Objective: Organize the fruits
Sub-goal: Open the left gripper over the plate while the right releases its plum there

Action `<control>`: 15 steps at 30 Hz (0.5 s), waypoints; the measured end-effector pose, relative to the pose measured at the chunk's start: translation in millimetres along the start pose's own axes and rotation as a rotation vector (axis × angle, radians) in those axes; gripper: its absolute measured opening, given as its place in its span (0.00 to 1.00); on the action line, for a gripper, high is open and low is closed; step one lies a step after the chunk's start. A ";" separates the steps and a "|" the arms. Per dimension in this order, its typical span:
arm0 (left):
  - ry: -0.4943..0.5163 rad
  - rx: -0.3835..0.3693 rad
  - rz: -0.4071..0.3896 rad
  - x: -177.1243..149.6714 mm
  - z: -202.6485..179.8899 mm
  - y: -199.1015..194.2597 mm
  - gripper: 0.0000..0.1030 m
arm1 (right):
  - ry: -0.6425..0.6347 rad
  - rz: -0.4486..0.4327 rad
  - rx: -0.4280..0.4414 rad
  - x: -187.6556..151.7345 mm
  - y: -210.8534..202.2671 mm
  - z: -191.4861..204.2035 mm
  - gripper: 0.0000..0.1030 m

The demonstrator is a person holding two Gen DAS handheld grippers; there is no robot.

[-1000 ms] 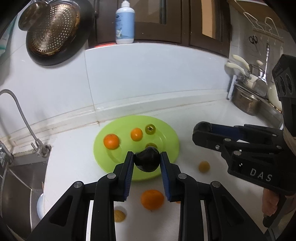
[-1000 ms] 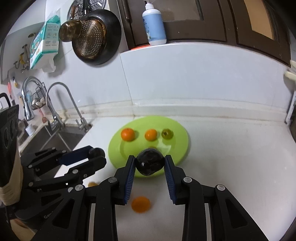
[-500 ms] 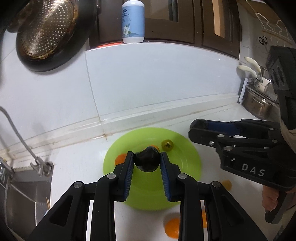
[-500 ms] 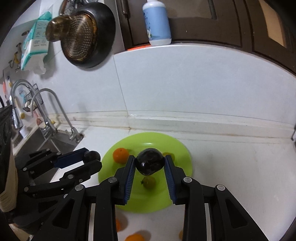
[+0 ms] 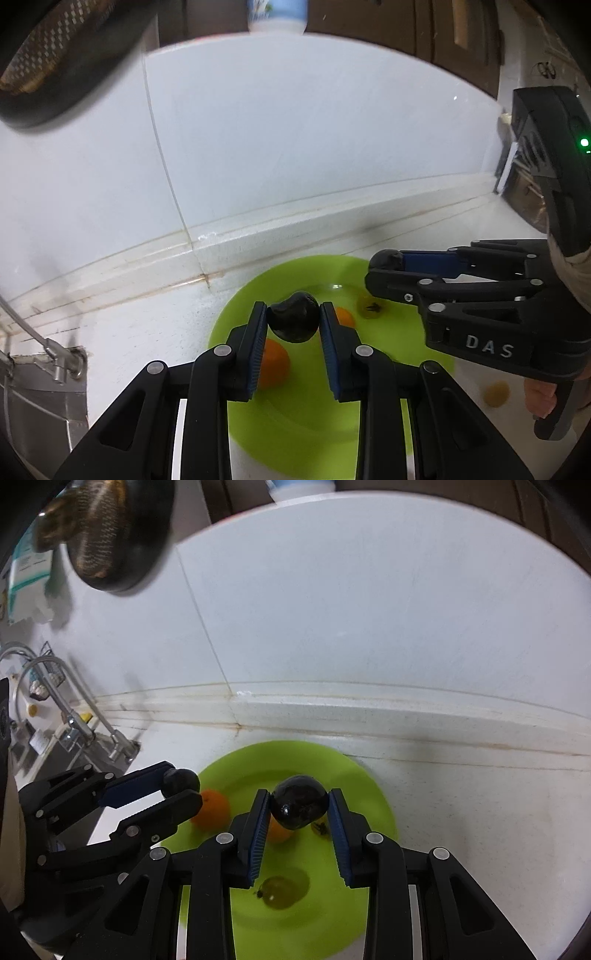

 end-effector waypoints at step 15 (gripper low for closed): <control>-0.028 0.008 0.062 0.7 14.0 29.5 0.28 | -0.021 0.048 -0.006 4.9 31.4 -0.2 0.32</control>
Point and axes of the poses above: each gripper's, at about its wrist camera, not at the fingertips, and y roughly the way its jaws point, z to its left, x to its top, the point moved 2 cm from there along y, roughly the way its jaws point, and after that the axes turned 15 degrees about -x, right-handed, at the moved point
